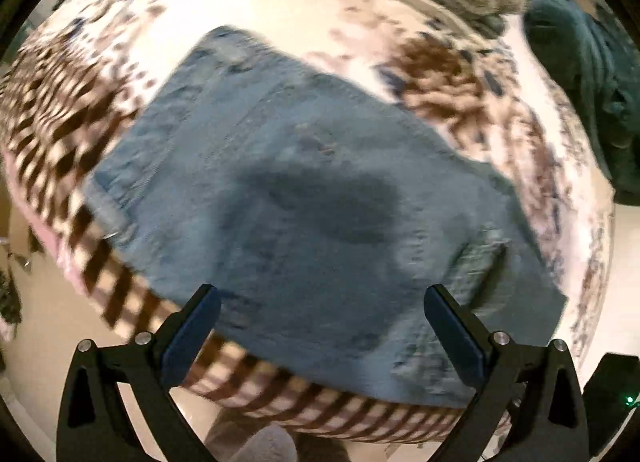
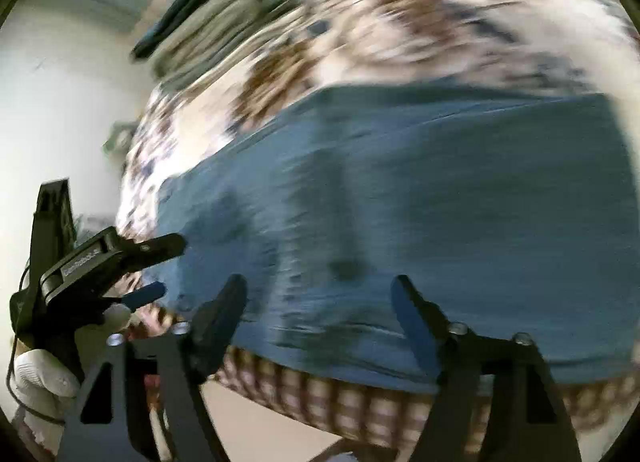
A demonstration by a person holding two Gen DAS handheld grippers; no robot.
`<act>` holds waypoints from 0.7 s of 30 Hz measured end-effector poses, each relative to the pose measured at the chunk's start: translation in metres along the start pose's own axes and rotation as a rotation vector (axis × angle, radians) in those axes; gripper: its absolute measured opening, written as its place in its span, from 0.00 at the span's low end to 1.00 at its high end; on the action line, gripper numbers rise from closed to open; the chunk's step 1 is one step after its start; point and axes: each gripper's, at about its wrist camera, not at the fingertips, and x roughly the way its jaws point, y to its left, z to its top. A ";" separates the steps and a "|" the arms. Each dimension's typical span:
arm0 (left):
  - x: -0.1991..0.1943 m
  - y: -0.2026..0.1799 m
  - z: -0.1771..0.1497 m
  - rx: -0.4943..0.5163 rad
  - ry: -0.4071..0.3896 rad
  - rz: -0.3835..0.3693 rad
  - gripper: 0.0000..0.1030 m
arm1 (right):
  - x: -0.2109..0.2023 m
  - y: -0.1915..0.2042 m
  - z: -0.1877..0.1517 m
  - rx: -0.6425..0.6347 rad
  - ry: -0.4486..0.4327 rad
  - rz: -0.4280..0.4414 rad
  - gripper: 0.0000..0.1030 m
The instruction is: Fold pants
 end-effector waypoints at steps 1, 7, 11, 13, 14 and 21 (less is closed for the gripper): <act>0.000 -0.009 0.000 0.020 0.003 -0.021 1.00 | -0.010 -0.010 0.002 0.018 -0.008 -0.050 0.79; 0.045 -0.077 -0.002 0.167 0.074 -0.064 1.00 | -0.043 -0.092 0.015 0.140 -0.017 -0.338 0.86; 0.078 -0.110 -0.010 0.273 0.071 -0.011 0.91 | -0.034 -0.124 0.020 0.170 0.026 -0.448 0.86; 0.088 -0.112 -0.013 0.302 0.059 0.054 0.90 | -0.022 -0.142 0.013 0.192 0.107 -0.491 0.77; 0.093 -0.111 -0.015 0.309 0.062 0.069 0.91 | -0.018 -0.148 0.010 0.203 0.136 -0.505 0.75; 0.083 -0.088 -0.012 0.263 0.101 0.093 0.91 | -0.037 -0.187 -0.016 0.301 0.141 -0.482 0.46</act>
